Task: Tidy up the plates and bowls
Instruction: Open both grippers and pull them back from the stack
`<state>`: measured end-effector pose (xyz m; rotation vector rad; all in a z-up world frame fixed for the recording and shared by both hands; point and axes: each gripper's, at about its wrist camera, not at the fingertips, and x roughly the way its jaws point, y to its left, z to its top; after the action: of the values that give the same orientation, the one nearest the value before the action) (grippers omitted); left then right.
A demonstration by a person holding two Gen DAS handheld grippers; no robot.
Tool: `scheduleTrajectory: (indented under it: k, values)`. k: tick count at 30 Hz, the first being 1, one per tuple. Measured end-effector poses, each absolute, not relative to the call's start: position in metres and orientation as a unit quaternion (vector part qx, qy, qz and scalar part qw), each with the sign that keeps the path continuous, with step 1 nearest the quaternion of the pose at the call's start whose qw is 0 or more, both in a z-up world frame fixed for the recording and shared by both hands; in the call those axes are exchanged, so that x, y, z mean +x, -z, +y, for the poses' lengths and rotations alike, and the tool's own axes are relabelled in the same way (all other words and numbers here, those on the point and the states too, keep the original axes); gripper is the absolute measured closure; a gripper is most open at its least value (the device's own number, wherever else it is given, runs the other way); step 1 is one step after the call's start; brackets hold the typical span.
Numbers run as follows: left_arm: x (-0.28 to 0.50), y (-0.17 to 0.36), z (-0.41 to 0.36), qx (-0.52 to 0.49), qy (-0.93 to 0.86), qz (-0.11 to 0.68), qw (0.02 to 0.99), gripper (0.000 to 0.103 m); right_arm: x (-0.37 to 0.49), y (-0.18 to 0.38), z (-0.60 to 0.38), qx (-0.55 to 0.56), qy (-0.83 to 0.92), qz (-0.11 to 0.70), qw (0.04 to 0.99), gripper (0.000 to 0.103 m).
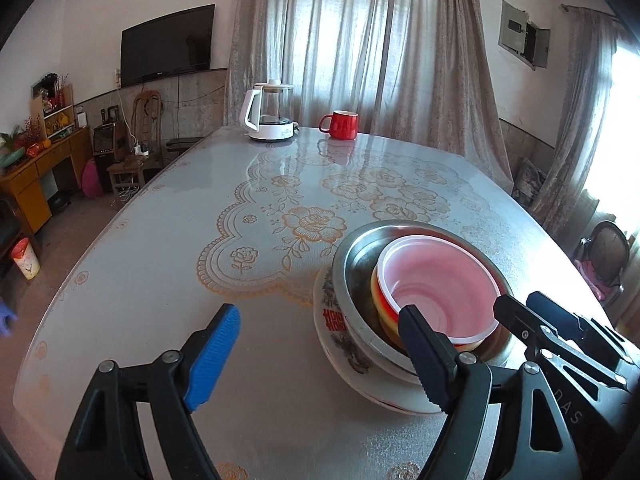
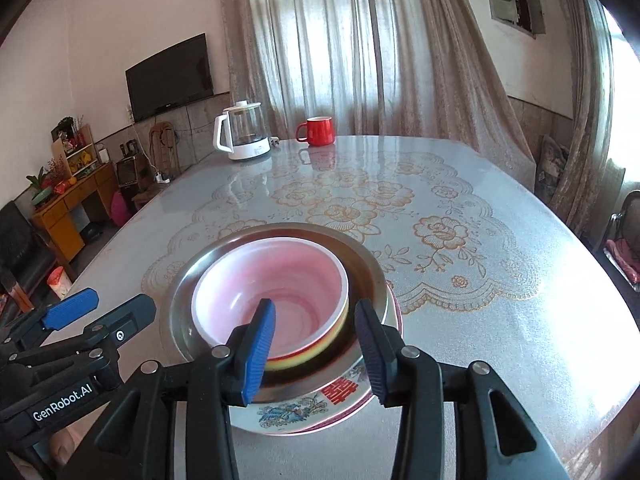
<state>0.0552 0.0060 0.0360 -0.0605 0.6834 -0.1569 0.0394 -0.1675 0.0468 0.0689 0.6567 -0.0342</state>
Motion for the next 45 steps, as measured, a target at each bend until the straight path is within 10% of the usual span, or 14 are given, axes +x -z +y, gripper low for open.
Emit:
scheduleTrajectory:
  k: [7, 45]
  values:
    - [0.047, -0.039, 0.005, -0.028, 0.066, 0.323, 0.944, 0.0, 0.034, -0.046, -0.176, 0.054, 0.034, 0.32, 0.945, 0.061]
    - [0.044, -0.039, -0.001, -0.008, 0.035, 0.322, 0.946, 0.0, 0.033, -0.046, -0.173, 0.049, 0.029, 0.318, 0.946, 0.061]
